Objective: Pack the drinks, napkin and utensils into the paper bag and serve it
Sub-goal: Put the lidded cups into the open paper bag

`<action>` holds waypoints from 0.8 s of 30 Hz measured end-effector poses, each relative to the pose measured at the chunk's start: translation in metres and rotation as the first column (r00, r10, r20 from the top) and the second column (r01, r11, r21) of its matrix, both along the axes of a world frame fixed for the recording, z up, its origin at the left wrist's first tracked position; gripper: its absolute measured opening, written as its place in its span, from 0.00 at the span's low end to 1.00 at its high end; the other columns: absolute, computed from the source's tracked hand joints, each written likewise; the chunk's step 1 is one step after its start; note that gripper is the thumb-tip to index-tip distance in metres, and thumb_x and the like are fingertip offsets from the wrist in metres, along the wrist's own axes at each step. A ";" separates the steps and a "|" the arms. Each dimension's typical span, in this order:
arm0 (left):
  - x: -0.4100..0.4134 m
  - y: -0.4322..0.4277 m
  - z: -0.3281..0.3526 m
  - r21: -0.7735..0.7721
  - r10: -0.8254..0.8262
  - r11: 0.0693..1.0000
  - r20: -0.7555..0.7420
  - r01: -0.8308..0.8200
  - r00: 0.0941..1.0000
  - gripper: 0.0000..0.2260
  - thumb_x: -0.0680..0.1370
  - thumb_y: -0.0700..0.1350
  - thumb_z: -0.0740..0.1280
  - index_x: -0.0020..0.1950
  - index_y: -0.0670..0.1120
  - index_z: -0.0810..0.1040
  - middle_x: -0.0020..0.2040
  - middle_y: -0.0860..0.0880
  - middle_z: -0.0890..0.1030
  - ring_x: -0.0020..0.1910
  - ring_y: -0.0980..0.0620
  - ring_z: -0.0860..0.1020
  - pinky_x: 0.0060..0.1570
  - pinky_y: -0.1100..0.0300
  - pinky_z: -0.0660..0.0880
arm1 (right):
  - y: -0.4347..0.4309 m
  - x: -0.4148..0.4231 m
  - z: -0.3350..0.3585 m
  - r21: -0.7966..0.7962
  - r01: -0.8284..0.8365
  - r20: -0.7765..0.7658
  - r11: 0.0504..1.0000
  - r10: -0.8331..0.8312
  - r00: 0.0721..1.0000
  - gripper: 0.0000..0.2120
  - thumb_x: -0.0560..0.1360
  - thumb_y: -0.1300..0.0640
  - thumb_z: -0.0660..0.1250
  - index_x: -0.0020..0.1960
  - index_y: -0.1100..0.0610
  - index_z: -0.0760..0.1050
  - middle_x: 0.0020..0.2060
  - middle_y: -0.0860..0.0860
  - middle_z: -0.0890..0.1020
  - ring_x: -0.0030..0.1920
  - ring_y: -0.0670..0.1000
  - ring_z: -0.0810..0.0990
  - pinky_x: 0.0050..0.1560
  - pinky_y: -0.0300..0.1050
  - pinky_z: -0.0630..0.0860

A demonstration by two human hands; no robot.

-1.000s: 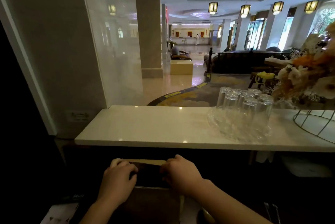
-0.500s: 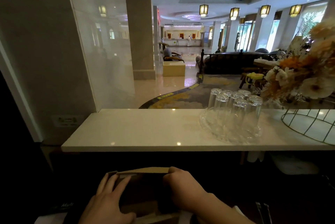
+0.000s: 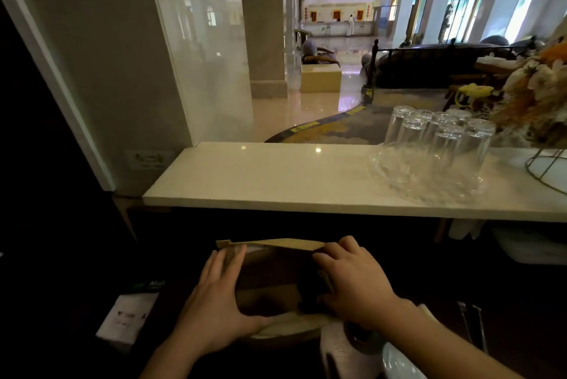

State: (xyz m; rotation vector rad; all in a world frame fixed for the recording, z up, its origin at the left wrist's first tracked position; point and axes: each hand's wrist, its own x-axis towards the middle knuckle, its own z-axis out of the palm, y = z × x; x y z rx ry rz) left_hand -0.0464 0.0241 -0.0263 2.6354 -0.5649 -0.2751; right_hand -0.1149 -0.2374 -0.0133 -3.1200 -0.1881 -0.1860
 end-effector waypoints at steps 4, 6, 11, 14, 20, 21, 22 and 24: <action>0.000 0.003 -0.002 0.050 -0.022 0.999 0.003 0.022 1.000 0.57 0.54 0.77 0.67 0.67 0.72 0.27 0.77 0.57 0.31 0.73 0.57 0.29 0.75 0.46 0.48 | 0.024 -0.002 0.002 -0.139 -0.145 0.203 0.980 0.172 0.964 0.12 0.71 0.47 0.64 0.53 0.49 0.77 0.44 0.46 0.81 0.48 0.53 0.73 0.44 0.49 0.72; -0.002 0.004 -0.004 0.081 -0.032 0.996 0.021 0.030 0.999 0.58 0.56 0.77 0.67 0.72 0.68 0.30 0.77 0.57 0.31 0.74 0.55 0.29 0.75 0.45 0.48 | 0.032 0.002 0.000 -0.160 -0.190 0.147 0.969 0.213 0.966 0.13 0.71 0.49 0.65 0.55 0.49 0.76 0.45 0.47 0.82 0.50 0.54 0.74 0.45 0.50 0.72; -0.010 0.003 -0.004 0.102 -0.041 0.994 0.022 0.038 0.999 0.56 0.58 0.75 0.67 0.76 0.64 0.37 0.78 0.57 0.35 0.75 0.53 0.32 0.75 0.45 0.49 | 0.014 0.018 -0.004 -0.037 0.017 -0.132 0.999 -0.022 0.991 0.37 0.69 0.42 0.68 0.74 0.46 0.60 0.70 0.51 0.69 0.71 0.59 0.61 0.68 0.56 0.66; -0.012 0.001 -0.003 0.049 -0.025 0.998 -0.025 0.027 0.999 0.55 0.59 0.72 0.70 0.76 0.65 0.39 0.78 0.58 0.35 0.76 0.53 0.33 0.74 0.43 0.53 | 0.009 0.019 -0.003 0.081 0.034 -0.082 0.996 -0.027 0.996 0.35 0.68 0.39 0.69 0.72 0.42 0.63 0.69 0.45 0.71 0.70 0.56 0.62 0.65 0.52 0.69; -0.013 0.004 -0.005 0.036 -0.011 0.999 -0.015 0.011 1.000 0.57 0.57 0.75 0.69 0.77 0.64 0.39 0.77 0.59 0.34 0.76 0.54 0.34 0.73 0.43 0.56 | 0.000 -0.003 -0.009 0.242 -0.047 0.114 0.969 0.019 0.993 0.22 0.71 0.48 0.68 0.65 0.43 0.74 0.62 0.41 0.76 0.64 0.50 0.69 0.58 0.41 0.71; -0.013 0.005 -0.005 0.035 -0.015 0.999 -0.014 0.015 1.000 0.58 0.56 0.75 0.68 0.76 0.64 0.39 0.77 0.59 0.34 0.75 0.55 0.33 0.73 0.42 0.56 | -0.003 -0.009 -0.011 0.251 -0.057 0.130 0.966 0.024 0.991 0.21 0.71 0.50 0.67 0.64 0.44 0.75 0.62 0.40 0.77 0.63 0.49 0.70 0.57 0.39 0.72; -0.013 0.006 -0.006 0.035 -0.021 0.999 -0.014 0.022 1.000 0.58 0.56 0.76 0.68 0.76 0.64 0.38 0.77 0.60 0.33 0.75 0.55 0.33 0.72 0.42 0.56 | -0.006 -0.016 -0.014 0.265 -0.058 0.129 0.963 0.024 0.991 0.20 0.70 0.52 0.67 0.62 0.44 0.77 0.61 0.40 0.78 0.62 0.49 0.72 0.55 0.39 0.73; -0.014 0.006 -0.007 0.034 -0.040 0.999 -0.018 0.040 0.999 0.58 0.56 0.77 0.68 0.76 0.64 0.38 0.77 0.60 0.33 0.75 0.55 0.32 0.72 0.41 0.56 | -0.013 -0.026 -0.020 0.308 -0.031 0.097 0.951 0.001 0.995 0.18 0.70 0.54 0.67 0.60 0.45 0.79 0.62 0.40 0.78 0.61 0.49 0.73 0.54 0.40 0.75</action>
